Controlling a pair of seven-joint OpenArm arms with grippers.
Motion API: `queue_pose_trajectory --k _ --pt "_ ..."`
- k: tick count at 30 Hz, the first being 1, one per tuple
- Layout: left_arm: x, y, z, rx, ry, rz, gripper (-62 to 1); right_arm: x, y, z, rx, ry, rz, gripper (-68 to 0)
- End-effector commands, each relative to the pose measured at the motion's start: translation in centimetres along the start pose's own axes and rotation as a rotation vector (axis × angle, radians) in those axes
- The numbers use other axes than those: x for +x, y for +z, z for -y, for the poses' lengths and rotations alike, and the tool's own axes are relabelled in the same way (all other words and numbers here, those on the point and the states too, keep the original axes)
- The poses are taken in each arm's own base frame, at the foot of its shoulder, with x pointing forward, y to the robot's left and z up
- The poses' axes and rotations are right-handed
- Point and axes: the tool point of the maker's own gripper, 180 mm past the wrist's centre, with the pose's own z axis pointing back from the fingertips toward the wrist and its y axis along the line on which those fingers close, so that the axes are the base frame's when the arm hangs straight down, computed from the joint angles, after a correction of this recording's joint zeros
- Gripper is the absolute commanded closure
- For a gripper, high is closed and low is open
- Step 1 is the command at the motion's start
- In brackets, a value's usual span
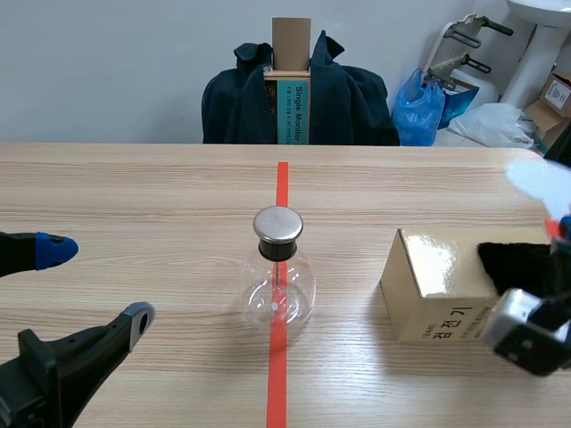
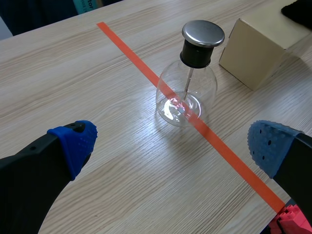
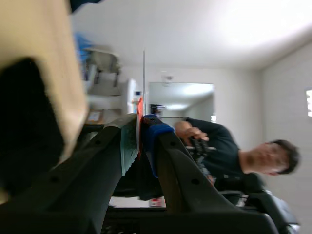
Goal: Do the electroscope experiment.
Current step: 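Pick up the white charging plate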
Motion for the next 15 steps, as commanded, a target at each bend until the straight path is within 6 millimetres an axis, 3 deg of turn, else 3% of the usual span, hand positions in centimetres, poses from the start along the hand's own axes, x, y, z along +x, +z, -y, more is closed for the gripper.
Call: queue_pose_trajectory --k 1,7,15 --pt "0.6 0.0 0.2 -0.009 0.002 0.025 -62.3 -0.2 -1.1 4.1 -0.146 -0.002 0.003 -0.7" --pt "0.6 0.0 0.2 -0.009 0.002 0.025 -62.3 -0.3 -2.1 10.2 -0.313 -0.029 -0.007 -0.7" --pt "0.6 0.0 0.2 -0.009 0.002 0.024 -62.3 1.1 -2.2 15.3 -0.451 -0.118 0.028 -0.7"
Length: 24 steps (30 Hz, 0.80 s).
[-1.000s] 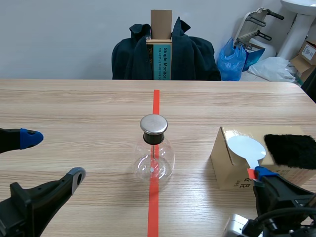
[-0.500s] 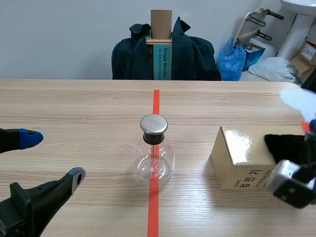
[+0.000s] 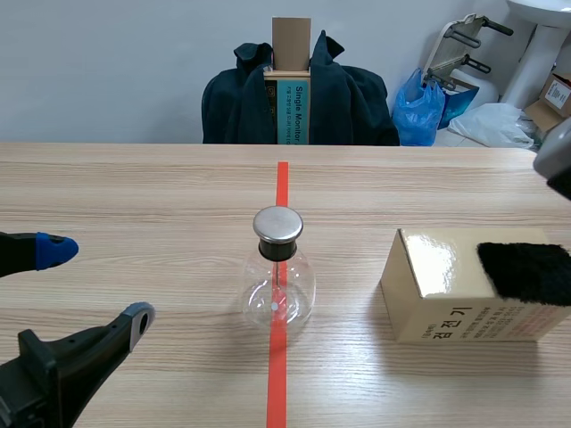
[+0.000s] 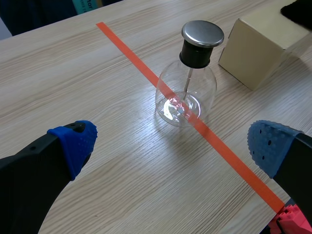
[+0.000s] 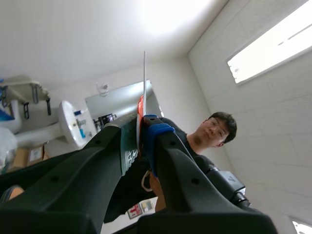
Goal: Do the electroscope experiment.
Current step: 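Pick up the white charging plate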
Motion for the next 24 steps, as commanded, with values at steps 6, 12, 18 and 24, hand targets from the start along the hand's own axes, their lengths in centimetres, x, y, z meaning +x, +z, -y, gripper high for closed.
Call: queue_pose_trajectory --k 6,12,18,24 --pt "0.5 0.0 0.2 -0.009 0.002 0.021 -62.3 2.4 -1.0 4.4 -0.157 -0.085 0.104 -0.7" --pt "0.5 0.0 0.2 -0.009 0.002 0.021 -62.3 3.5 -1.1 5.7 -0.194 -0.132 0.15 -0.7" --pt "0.5 0.0 0.2 -0.009 0.002 0.021 -62.3 4.8 -1.0 6.5 -0.218 -0.169 0.211 -0.8" --pt "0.5 0.0 0.2 -0.009 0.001 0.021 -62.3 6.3 -0.6 6.5 -0.218 -0.202 0.282 -0.9"
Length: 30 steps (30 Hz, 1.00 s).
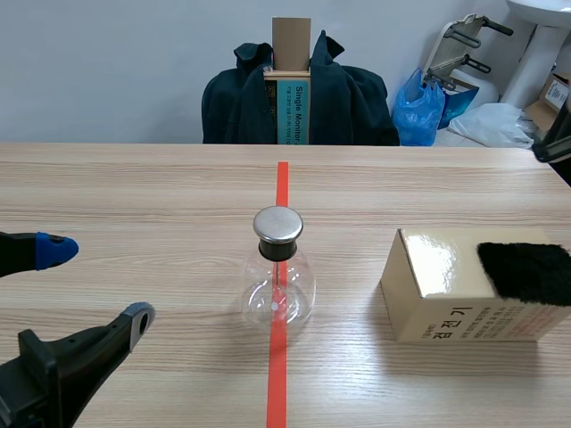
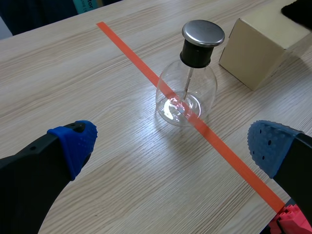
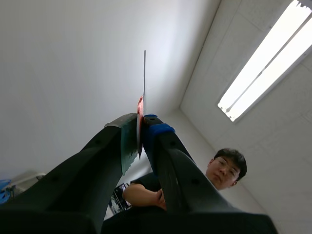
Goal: Do the electroscope experiment.
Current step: 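Pick up the white charging plate, then bring the plate to the electroscope and point at the metal foil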
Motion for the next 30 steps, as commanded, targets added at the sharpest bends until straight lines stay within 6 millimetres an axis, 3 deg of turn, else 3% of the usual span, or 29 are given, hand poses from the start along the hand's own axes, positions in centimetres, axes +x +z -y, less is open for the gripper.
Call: queue_pose_trajectory --k 1,15,19,21,30 --pt "0.5 0.0 0.2 -0.009 0.001 0.021 -62.3 0.7 -0.4 1.7 -0.078 0.009 0.033 -0.9" --pt "0.1 -0.1 0.4 -0.016 -0.035 0.0 -62.3 2.7 -0.2 2.0 -0.098 -0.034 0.143 -0.9" --pt "-1.3 -0.6 0.8 -0.035 -0.054 -0.023 -13.9 2.2 -0.3 2.0 -0.098 -0.037 0.115 -0.8" --pt "-1.8 -1.3 0.7 -0.038 -0.037 -0.015 -2.2 1.9 -0.3 2.0 -0.097 -0.038 0.101 -0.8" --pt "-4.6 -6.4 -0.2 -0.077 -0.046 0.014 -2.8 -0.5 -0.4 1.9 -0.091 -0.034 -0.034 -0.8"
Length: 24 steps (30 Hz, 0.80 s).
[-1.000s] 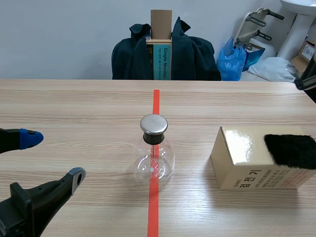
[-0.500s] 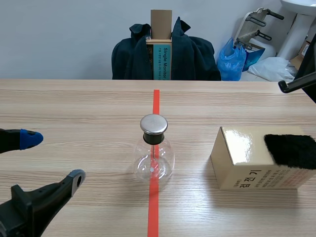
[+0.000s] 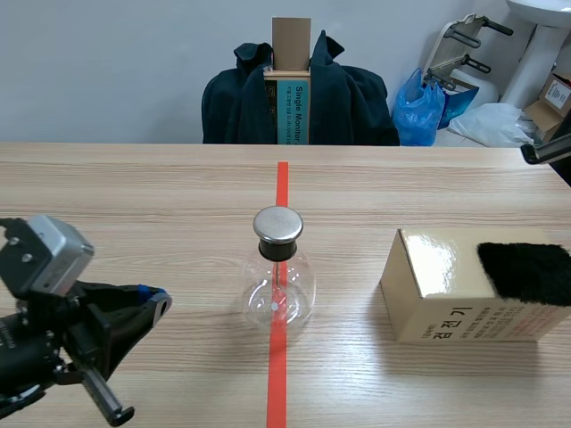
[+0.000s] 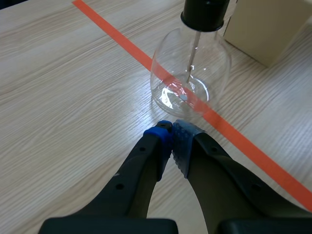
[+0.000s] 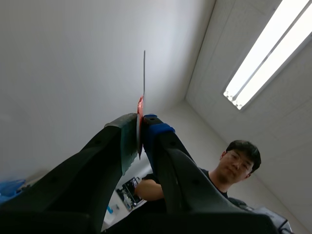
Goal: Do the electroscope experiment.
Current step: 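Bring the plate to the electroscope and point at the metal foil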
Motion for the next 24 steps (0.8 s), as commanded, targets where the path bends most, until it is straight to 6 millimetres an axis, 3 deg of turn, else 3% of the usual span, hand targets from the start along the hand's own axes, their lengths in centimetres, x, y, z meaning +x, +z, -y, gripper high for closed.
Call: queue_pose_trajectory --k 1,7,11,17,24 --pt "1.0 -0.9 0.0 -0.009 0.006 0.05 -2.8 0.0 -0.4 1.7 -0.073 0.027 0.003 -0.8" --pt "-0.2 -3.8 0.4 -0.065 0.035 0.053 -3.2 -1.1 -0.4 1.8 -0.074 0.035 -0.05 -0.8" --pt "-0.5 -5.2 0.6 -0.077 0.046 0.054 -3.2 -0.7 -0.4 1.7 -0.07 0.036 -0.026 -0.8" --pt "-0.8 -6.1 1.0 -0.079 0.047 0.061 -3.2 0.6 -0.1 -1.4 0.076 -0.015 0.058 -0.8" --pt "-0.7 -6.3 1.2 -0.079 0.059 0.07 -3.2 2.7 1.9 -6.2 0.181 -0.07 0.209 -0.8"
